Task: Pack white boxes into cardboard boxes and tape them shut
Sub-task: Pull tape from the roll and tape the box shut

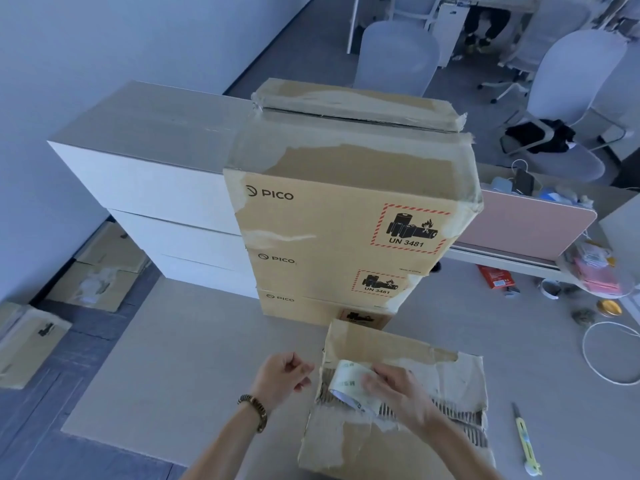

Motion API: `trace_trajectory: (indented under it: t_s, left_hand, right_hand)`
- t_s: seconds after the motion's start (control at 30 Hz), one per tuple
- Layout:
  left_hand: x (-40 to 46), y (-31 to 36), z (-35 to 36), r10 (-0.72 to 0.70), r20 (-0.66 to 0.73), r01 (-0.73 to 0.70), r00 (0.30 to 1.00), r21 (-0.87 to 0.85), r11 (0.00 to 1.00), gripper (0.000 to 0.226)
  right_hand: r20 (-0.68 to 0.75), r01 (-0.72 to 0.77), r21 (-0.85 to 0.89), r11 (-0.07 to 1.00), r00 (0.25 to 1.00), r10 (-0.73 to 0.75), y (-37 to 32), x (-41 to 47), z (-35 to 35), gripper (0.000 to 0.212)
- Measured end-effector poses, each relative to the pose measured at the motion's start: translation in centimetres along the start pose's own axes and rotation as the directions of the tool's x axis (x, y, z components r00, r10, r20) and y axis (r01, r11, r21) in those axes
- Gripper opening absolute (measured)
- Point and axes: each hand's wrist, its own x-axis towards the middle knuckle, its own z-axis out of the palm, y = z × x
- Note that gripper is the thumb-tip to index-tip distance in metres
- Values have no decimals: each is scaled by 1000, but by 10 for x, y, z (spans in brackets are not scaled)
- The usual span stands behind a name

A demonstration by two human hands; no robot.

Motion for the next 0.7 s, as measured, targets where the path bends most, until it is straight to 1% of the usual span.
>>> trace_trajectory:
  t_s: [0.07,0.17,0.27,0.33,0.37,0.43,0.47,0.57,0.67,0.7]
  left_hand:
    - [0,-2,-3,-1,3,1,1000,22,1000,25]
    - [0,-2,-16,13,-38,-12,999,27,1000,28]
    - [2,2,-27,28,-40,-27,999,33,999,29]
    - [5,2,-29,21,-43,-19,999,43,999,28]
    - [6,0,-29,16,-42,-14,999,49,999,27]
    - [7,-5,-32,12,-33,-10,999,68,998,26]
    - [8,-7,-34,10,-23,-9,1000,72,997,26]
    - [11,-10,-37,14,-17,-12,1000,78,997,27]
    - [16,-13,-36,17,-43,-14,999,83,996,29]
    - [18,-15,-35,16,-48,-11,999,88,996,30]
  right_hand:
    - [18,-9,-63,998,1000,10,-2,3,-6,49]
    - [-41,-54,-184,981,998,47,-1,0,-17,51]
    - [-66,-102,-247,964,994,89,1,-5,-16,49]
    - [-64,-116,-239,964,993,104,2,-6,-8,53]
    - [-67,-112,-201,973,993,101,3,-7,-4,57]
    - [-74,-80,-136,988,995,71,7,-9,-2,62]
    - [-80,-63,-139,988,995,52,7,-9,-4,64]
    - [-140,-61,-278,959,990,23,3,-11,-12,63]
    - [-206,-121,-467,876,978,25,-4,-12,-9,63]
    - [-218,-140,-503,853,975,32,-6,-12,-6,64]
